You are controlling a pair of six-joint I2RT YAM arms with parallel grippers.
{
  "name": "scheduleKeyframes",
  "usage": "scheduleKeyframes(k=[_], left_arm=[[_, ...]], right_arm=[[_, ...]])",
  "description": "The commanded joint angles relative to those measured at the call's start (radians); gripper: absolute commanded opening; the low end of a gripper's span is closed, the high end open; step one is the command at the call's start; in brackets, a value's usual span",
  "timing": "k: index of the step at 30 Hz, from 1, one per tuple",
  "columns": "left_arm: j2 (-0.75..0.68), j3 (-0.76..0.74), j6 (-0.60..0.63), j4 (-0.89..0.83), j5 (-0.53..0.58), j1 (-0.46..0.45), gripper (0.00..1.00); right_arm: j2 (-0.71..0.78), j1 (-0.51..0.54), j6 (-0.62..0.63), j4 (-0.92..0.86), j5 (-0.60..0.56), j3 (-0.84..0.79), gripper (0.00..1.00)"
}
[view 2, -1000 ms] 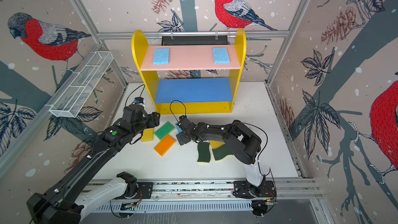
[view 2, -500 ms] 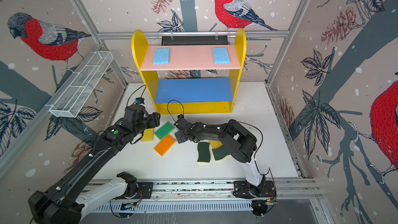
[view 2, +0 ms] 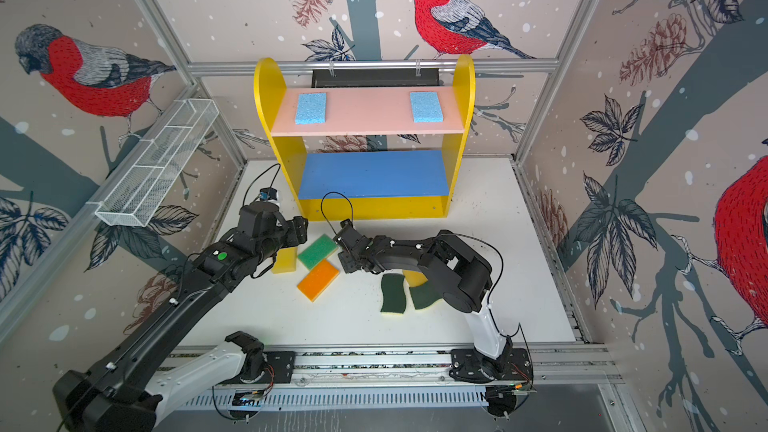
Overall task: Place and organize the cleaning sponges onto the shelf
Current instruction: 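Close the right gripper on the light-blue sponge's end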
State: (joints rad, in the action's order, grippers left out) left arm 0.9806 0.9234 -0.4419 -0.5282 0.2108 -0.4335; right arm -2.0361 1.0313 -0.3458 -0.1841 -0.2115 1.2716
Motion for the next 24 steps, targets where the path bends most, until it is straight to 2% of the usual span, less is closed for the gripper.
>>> scheduleKeyframes(k=[1, 3, 10, 24], left_arm=[[-0.008, 0.003, 0.014, 0.017, 0.015, 0.002, 0.77], [-0.010, 0.005, 0.017, 0.018, 0.018, 0.001, 0.77], [-0.005, 0.007, 0.018, 0.026, 0.022, 0.005, 0.77], [-0.007, 0.034, 0.022, 0.022, 0.026, 0.008, 0.77]], right_arm=[[-0.005, 0.001, -0.002, -0.115, 0.028, -0.007, 0.68], [-0.004, -0.001, 0.001, -0.117, 0.029, -0.006, 0.64], [0.020, -0.011, 0.004, -0.122, 0.037, -0.014, 0.61], [0.099, -0.016, -0.003, -0.154, 0.017, -0.040, 0.61]])
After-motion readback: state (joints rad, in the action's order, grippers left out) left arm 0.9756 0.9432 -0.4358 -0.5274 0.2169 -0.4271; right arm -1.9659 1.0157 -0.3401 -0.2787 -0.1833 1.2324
